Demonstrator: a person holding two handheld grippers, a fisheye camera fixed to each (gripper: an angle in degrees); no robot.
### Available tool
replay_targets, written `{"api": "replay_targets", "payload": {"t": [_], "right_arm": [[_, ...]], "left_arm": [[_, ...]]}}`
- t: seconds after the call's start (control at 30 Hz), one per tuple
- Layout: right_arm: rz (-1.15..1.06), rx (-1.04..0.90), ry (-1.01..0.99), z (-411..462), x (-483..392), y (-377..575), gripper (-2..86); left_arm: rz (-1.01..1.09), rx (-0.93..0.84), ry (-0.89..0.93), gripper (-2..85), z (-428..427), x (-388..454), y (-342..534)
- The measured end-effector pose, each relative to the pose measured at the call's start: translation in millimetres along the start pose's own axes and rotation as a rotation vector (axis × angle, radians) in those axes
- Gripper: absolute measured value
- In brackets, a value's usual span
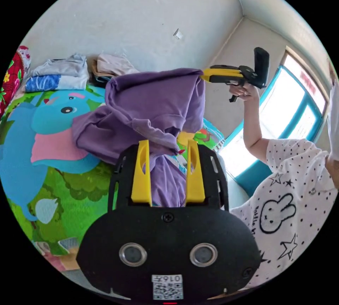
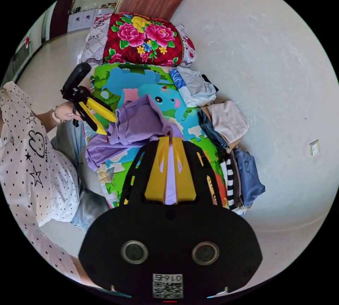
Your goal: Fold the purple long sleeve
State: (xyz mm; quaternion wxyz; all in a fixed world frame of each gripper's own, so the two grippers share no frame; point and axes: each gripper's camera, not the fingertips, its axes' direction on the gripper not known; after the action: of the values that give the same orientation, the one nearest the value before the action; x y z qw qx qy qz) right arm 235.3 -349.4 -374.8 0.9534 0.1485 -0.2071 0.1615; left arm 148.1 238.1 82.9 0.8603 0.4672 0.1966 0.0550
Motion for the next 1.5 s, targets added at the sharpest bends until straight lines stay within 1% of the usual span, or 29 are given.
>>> {"api": "replay_targets", "payload": {"t": [0.03,0.1,0.13,0.17,0.2,0.3,0.37,0.4,0.47,0.53,0.63,0.7,0.77,0.83,0.87,0.9,1.0,1.07,1.1,1.17,1.2,1.23,1.27,1.3,1.33,1.37,1.5], "right_arm": [[0.003,0.000,-0.005,0.5,-2.4,0.1,0.3],[-0.003,-0.004,-0.012,0.7,-7.0,1.3,0.3],[-0.013,-0.013,-0.010,0.8,-9.9,2.9,0.4],[-0.016,-0.017,-0.011,0.7,-11.6,5.4,0.4],[-0.017,-0.020,-0.016,0.8,-12.0,6.8,0.3],[-0.015,-0.036,-0.063,3.2,-13.2,14.2,0.3],[-0.021,-0.014,-0.156,3.6,-15.2,18.8,0.2],[-0.016,-0.010,-0.179,3.3,-15.2,19.4,0.2],[0.003,0.012,-0.222,-1.4,-13.9,22.2,0.1],[0.030,0.027,-0.219,-7.3,-10.7,24.6,0.1],[0.098,0.069,-0.129,-28.2,-0.1,29.3,0.1],[0.139,0.098,-0.039,-47.3,6.8,30.4,0.0],[0.159,0.132,0.164,-73.3,8.2,24.5,0.0],[0.174,0.165,0.323,-90.6,8.0,10.9,0.1],[0.189,0.193,0.393,-99.5,9.6,-3.6,0.1],[0.191,0.209,0.420,-102.6,10.4,-12.4,0.1],[0.133,0.270,0.485,-98.6,14.8,-70.9,0.0],[0.079,0.278,0.566,-70.2,19.7,-132.9,0.1],[0.054,0.279,0.603,-59.9,19.6,-149.6,0.1],[-0.181,0.225,0.731,0.4,10.6,-214.8,0.2],[-0.213,0.202,0.731,17.0,10.3,-230.1,0.3],[-0.224,0.136,0.676,49.0,12.7,-260.1,0.4],[-0.221,0.068,0.573,77.5,15.8,-284.0,0.6],[-0.208,0.046,0.520,89.6,18.1,-293.1,0.6],[-0.177,0.017,0.418,109.3,23.0,-305.2,0.8],[-0.132,0.032,0.348,120.0,28.8,-309.4,1.2],[0.057,0.155,0.237,111.8,58.9,-285.0,4.2]], "left_arm": [[-0.038,0.003,0.016,12.2,14.0,-4.8,-6.5],[-0.084,0.030,0.064,6.9,25.4,-11.5,-15.4],[-0.109,0.056,0.052,3.6,23.9,-15.6,-18.5],[-0.101,0.119,0.044,2.3,12.7,-17.3,-20.0],[-0.097,0.144,0.033,1.9,5.0,-18.1,-21.5],[-0.076,0.253,-0.091,0.5,-47.4,-19.5,-31.3],[-0.030,0.319,-0.145,0.1,-88.8,-14.4,-40.6],[-0.017,0.323,-0.157,0.1,-95.9,-11.5,-43.4],[0.049,0.300,-0.308,0.0,-110.9,7.4,-53.3],[0.090,0.302,-0.367,-0.1,-118.5,20.8,-57.1],[0.132,0.318,-0.406,-0.1,-130.8,38.0,-60.1],[0.137,0.325,-0.387,-0.1,-137.5,44.1,-58.3],[0.166,0.325,-0.289,-0.1,-146.2,54.0,-53.9],[0.209,0.313,-0.228,-0.1,-149.8,65.8,-50.9],[0.230,0.301,-0.220,-0.1,-150.6,74.1,-49.3],[0.236,0.296,-0.224,-0.1,-150.8,78.0,-48.4],[0.243,0.281,-0.262,0.0,-151.4,91.8,-43.1],[0.233,0.278,-0.318,0.0,-152.7,95.1,-36.7],[0.225,0.277,-0.334,0.1,-153.0,94.4,-35.1],[0.181,0.270,-0.370,0.2,-153.2,85.4,-30.3],[0.168,0.265,-0.374,0.3,-152.2,81.8,-29.4],[0.131,0.252,-0.386,0.4,-149.0,72.7,-27.7],[0.094,0.243,-0.406,0.6,-145.1,62.6,-25.0],[0.076,0.237,-0.415,0.7,-142.8,57.1,-23.5],[0.037,0.217,-0.432,1.1,-137.7,45.0,-20.3],[-0.010,0.198,-0.456,1.6,-133.0,31.5,-16.5],[-0.152,0.098,-0.576,4.7,-125.7,-11.3,-5.3]]}}
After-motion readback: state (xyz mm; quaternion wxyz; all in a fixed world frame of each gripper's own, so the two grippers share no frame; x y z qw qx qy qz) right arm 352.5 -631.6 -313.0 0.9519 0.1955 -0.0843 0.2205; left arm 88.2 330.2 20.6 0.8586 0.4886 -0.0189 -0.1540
